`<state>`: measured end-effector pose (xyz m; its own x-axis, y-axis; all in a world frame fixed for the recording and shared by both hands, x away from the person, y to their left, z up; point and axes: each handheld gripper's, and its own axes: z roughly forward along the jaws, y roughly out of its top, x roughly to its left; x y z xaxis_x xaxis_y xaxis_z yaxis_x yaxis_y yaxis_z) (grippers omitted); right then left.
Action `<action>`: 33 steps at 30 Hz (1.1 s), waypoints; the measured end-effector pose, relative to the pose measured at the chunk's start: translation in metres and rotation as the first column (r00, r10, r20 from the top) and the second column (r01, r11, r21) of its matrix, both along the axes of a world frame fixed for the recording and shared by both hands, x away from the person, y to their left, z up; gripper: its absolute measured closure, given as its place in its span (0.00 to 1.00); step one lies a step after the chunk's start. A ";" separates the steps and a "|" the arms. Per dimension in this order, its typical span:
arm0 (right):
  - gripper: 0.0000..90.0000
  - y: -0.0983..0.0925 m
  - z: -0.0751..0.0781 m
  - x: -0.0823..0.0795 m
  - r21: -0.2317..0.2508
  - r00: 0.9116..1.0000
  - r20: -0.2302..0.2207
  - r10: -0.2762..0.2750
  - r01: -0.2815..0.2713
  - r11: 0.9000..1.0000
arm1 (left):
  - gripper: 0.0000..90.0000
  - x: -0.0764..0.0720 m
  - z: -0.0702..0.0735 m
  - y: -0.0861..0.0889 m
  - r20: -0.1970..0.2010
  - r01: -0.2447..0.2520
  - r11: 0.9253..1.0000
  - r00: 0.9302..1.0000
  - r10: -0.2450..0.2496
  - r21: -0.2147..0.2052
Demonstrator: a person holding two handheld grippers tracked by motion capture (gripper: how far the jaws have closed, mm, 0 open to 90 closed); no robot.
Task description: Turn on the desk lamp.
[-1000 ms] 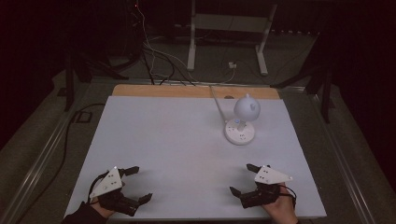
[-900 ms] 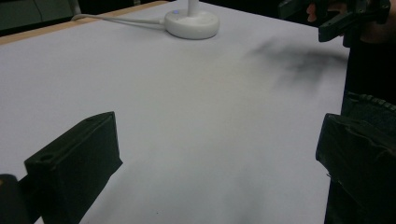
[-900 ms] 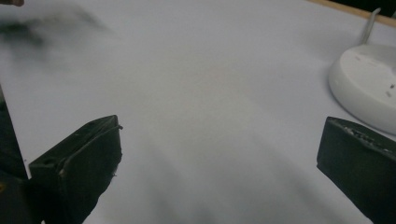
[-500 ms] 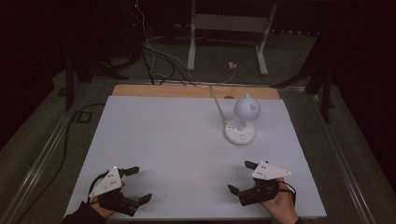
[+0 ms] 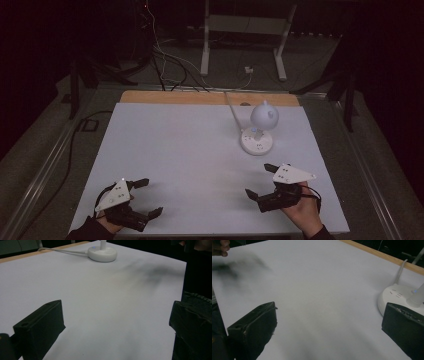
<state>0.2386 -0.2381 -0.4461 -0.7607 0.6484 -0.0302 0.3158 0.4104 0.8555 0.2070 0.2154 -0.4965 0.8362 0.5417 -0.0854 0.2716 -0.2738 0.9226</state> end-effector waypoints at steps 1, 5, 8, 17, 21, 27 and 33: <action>0.00 -0.001 0.001 0.001 0.000 1.000 -0.001 0.001 -0.001 1.000 | 0.00 0.000 0.000 0.000 0.004 0.004 1.000 1.000 -0.004 0.002; 0.00 -0.004 0.007 0.004 0.009 1.000 0.006 -0.009 0.009 1.000 | 0.00 -0.001 0.000 -0.001 0.004 0.004 1.000 1.000 -0.004 0.002; 0.00 -0.006 0.011 0.005 0.013 1.000 0.020 -0.015 0.015 1.000 | 0.00 0.000 0.000 0.000 0.005 0.000 1.000 1.000 0.000 0.002; 0.00 -0.010 0.023 0.012 0.030 0.999 0.031 -0.025 0.024 0.999 | 0.00 0.000 0.000 0.000 0.003 0.001 1.000 1.000 -0.001 -0.002; 0.00 -0.012 0.028 0.015 0.026 0.999 0.042 -0.033 0.032 0.999 | 0.00 0.000 0.000 0.000 0.003 0.002 1.000 1.000 -0.002 -0.003; 0.00 -0.017 0.036 0.021 0.039 0.997 0.061 -0.055 0.053 0.998 | 0.00 0.000 0.001 0.000 -0.002 -0.001 1.000 1.000 0.001 -0.008; 0.00 -0.023 0.045 0.027 0.042 0.994 0.073 -0.077 0.074 0.996 | 0.00 0.000 0.000 0.000 -0.004 0.000 1.000 1.000 0.000 -0.007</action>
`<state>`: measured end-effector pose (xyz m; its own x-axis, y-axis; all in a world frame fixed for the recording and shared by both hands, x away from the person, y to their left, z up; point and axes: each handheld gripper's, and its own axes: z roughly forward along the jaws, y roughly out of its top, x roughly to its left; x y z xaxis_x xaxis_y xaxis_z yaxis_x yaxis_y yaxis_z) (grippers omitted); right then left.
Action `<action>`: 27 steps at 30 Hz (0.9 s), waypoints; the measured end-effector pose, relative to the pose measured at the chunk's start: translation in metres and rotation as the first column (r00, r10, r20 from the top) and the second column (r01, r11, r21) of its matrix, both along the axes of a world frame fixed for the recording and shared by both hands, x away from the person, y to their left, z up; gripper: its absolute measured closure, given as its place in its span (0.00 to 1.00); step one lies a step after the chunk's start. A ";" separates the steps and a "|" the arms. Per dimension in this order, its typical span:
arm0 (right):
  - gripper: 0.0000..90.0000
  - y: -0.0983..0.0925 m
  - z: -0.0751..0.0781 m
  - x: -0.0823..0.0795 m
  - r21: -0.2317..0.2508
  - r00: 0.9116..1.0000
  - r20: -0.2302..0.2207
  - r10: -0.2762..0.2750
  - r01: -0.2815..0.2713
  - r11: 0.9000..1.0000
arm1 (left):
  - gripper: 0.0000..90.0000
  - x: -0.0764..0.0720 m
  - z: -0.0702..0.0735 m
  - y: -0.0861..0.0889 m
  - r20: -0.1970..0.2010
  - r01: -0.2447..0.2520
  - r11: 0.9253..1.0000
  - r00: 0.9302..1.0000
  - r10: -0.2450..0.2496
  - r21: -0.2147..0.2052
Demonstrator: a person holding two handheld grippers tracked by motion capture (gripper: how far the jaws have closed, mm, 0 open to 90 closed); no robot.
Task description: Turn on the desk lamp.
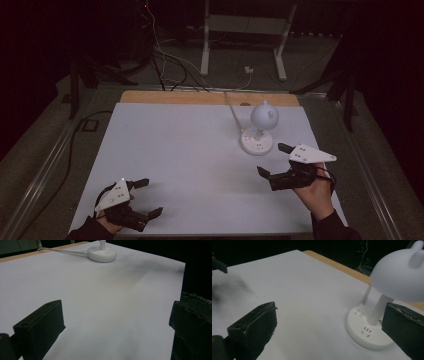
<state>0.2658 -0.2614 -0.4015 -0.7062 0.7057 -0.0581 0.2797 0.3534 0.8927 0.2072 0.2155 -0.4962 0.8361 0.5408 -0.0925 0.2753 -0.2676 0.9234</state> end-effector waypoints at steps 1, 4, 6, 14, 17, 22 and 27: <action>0.00 -0.001 0.001 0.001 0.001 1.000 0.001 -0.001 0.001 1.000 | 0.00 0.000 0.000 0.000 -0.002 -0.001 1.000 1.000 0.001 0.000; 0.00 -0.004 0.004 0.004 -0.003 1.000 0.009 -0.013 0.013 1.000 | 0.00 0.000 0.000 0.000 0.001 0.000 1.000 1.000 0.000 0.002; 0.00 -0.006 0.004 0.007 -0.008 1.000 0.013 -0.021 0.021 1.000 | 0.00 0.000 0.000 0.000 -0.001 -0.001 1.000 1.000 0.001 0.000; 0.00 -0.016 -0.001 0.021 -0.009 0.998 -0.001 -0.063 0.063 0.998 | 0.00 0.000 0.000 0.000 -0.002 -0.002 1.000 1.000 0.002 0.000; 0.00 -0.020 -0.003 0.026 -0.014 0.997 -0.005 -0.081 0.080 0.997 | 0.00 0.000 0.000 0.000 -0.003 -0.002 1.000 1.000 0.002 -0.003; 0.00 -0.028 -0.006 0.036 -0.015 0.994 -0.016 -0.104 0.104 0.994 | 0.00 0.000 0.000 0.000 -0.004 -0.002 1.000 1.000 0.002 -0.001; 0.00 -0.036 -0.012 0.047 -0.017 0.991 -0.031 -0.131 0.131 0.991 | 0.00 0.000 0.000 0.000 -0.005 -0.001 1.000 1.000 0.001 -0.002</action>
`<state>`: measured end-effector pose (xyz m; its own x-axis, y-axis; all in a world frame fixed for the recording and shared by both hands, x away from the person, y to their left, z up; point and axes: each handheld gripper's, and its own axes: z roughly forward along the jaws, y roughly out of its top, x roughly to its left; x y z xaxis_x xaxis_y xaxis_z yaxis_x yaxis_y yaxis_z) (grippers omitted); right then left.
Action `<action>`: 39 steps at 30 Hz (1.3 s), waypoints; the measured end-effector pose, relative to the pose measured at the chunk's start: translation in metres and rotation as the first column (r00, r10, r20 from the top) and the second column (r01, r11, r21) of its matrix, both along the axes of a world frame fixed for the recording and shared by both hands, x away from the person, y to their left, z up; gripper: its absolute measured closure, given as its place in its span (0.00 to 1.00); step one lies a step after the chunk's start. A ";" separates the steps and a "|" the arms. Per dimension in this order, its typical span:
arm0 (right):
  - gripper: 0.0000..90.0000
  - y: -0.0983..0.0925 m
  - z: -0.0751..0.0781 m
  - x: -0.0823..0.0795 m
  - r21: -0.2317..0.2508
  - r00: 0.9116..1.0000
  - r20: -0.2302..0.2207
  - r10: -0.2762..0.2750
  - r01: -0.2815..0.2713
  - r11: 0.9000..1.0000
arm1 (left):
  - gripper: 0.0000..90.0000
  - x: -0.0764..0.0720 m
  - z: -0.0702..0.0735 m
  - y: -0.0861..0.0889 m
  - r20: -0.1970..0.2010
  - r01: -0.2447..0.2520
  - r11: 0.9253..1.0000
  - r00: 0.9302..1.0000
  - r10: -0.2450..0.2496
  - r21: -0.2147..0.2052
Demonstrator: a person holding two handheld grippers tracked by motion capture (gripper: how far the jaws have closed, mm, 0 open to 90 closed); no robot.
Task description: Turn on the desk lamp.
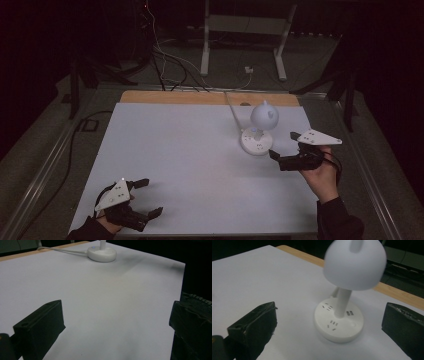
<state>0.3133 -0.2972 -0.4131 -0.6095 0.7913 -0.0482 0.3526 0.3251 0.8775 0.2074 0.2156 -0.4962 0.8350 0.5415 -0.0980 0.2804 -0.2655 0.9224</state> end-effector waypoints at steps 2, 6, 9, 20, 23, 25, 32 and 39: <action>0.00 -0.003 -0.002 0.005 -0.004 1.000 -0.008 -0.010 0.010 1.000 | 0.00 0.000 0.000 0.000 -0.002 -0.001 1.000 1.000 0.001 -0.005; 0.00 -0.008 -0.008 0.013 -0.001 0.999 -0.017 -0.030 0.030 1.000 | 0.00 0.000 0.000 0.000 -0.003 0.000 1.000 1.000 0.000 -0.002; 0.00 -0.011 -0.013 0.019 -0.003 0.999 -0.009 -0.049 0.049 0.999 | 0.00 0.000 0.000 0.000 -0.002 -0.001 1.000 1.000 0.001 -0.005; 0.01 -0.015 -0.031 0.037 -0.010 0.996 -0.035 -0.084 0.084 0.996 | 0.00 0.001 0.000 0.000 -0.006 0.000 1.000 1.000 0.000 -0.011; 0.01 -0.013 -0.036 0.043 0.003 0.996 -0.038 -0.084 0.084 0.996 | 0.00 0.001 0.000 0.001 -0.007 0.000 1.000 1.000 0.000 -0.013; 0.01 -0.013 -0.038 0.044 0.008 0.996 -0.038 -0.083 0.083 0.996 | 0.00 0.001 0.000 0.001 -0.006 0.000 1.000 1.000 0.000 -0.014; 0.01 -0.012 -0.048 0.052 0.007 0.993 -0.056 -0.101 0.102 0.995 | 0.00 0.001 0.000 0.001 -0.007 -0.001 1.000 1.000 0.001 -0.016; 0.01 -0.009 -0.058 0.058 0.027 0.983 -0.087 -0.161 0.164 0.986 | 0.00 0.001 0.000 0.001 -0.009 -0.001 1.000 1.000 0.001 -0.014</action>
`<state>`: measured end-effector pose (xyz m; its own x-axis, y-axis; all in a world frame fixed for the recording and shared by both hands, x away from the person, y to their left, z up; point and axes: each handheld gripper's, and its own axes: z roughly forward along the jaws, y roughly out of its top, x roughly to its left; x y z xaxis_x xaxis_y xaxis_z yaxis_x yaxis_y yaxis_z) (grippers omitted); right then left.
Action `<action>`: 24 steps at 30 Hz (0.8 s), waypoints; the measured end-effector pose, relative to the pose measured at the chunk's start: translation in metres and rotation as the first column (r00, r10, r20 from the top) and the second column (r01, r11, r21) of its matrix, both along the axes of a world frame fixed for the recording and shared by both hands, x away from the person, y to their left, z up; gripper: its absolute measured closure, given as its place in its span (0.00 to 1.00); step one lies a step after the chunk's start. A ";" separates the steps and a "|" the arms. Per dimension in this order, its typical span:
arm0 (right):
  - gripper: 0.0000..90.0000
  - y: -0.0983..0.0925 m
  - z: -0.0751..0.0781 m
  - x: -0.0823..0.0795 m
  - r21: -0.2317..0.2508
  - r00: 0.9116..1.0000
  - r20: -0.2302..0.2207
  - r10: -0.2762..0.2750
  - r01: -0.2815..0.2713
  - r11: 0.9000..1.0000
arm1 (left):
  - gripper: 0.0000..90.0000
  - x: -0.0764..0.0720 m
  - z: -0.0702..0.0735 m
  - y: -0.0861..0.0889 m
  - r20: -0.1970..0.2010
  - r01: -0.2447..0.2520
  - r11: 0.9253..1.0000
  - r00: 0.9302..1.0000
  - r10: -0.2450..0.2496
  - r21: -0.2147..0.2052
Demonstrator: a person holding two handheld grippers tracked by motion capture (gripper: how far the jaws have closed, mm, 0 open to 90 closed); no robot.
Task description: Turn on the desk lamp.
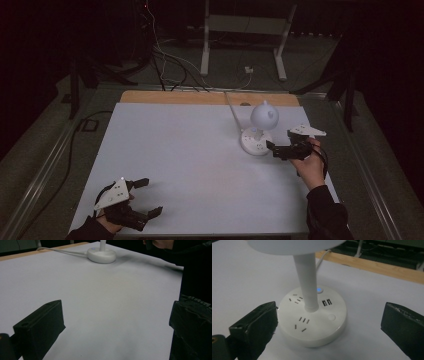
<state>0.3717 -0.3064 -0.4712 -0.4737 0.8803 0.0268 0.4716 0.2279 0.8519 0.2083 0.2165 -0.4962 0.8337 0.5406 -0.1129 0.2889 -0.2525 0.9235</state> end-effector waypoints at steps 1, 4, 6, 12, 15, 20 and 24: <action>0.03 0.000 -0.001 0.001 0.006 1.000 -0.002 -0.007 0.007 1.000 | 0.00 0.000 0.000 0.000 0.000 0.000 1.000 1.000 0.000 0.000; 0.07 0.001 -0.003 0.002 0.002 1.000 -0.003 -0.028 0.028 1.000 | 0.00 0.000 0.000 0.000 0.001 0.000 1.000 1.000 0.000 -0.001; 0.10 0.001 -0.005 0.003 0.012 0.999 -0.013 -0.038 0.038 0.999 | 0.00 0.000 0.000 0.000 0.000 -0.001 1.000 1.000 0.001 -0.002; 0.25 0.003 -0.006 0.005 0.022 0.997 -0.024 -0.069 0.069 0.997 | 0.00 0.000 0.000 0.000 -0.001 -0.001 1.000 1.000 0.001 -0.002; 0.37 0.004 -0.007 0.006 0.021 0.996 -0.027 -0.086 0.087 0.996 | 0.00 0.000 0.000 0.000 -0.001 0.002 1.000 1.000 -0.002 0.001; 0.58 0.009 -0.013 0.010 -0.019 0.993 -0.037 -0.110 0.109 0.994 | 0.00 0.000 0.000 0.000 -0.002 0.000 1.000 1.000 0.000 0.001; 0.74 0.012 -0.016 0.013 -0.049 0.992 -0.044 -0.116 0.114 0.992 | 0.00 0.000 0.000 0.000 -0.002 0.004 1.000 1.000 -0.004 0.002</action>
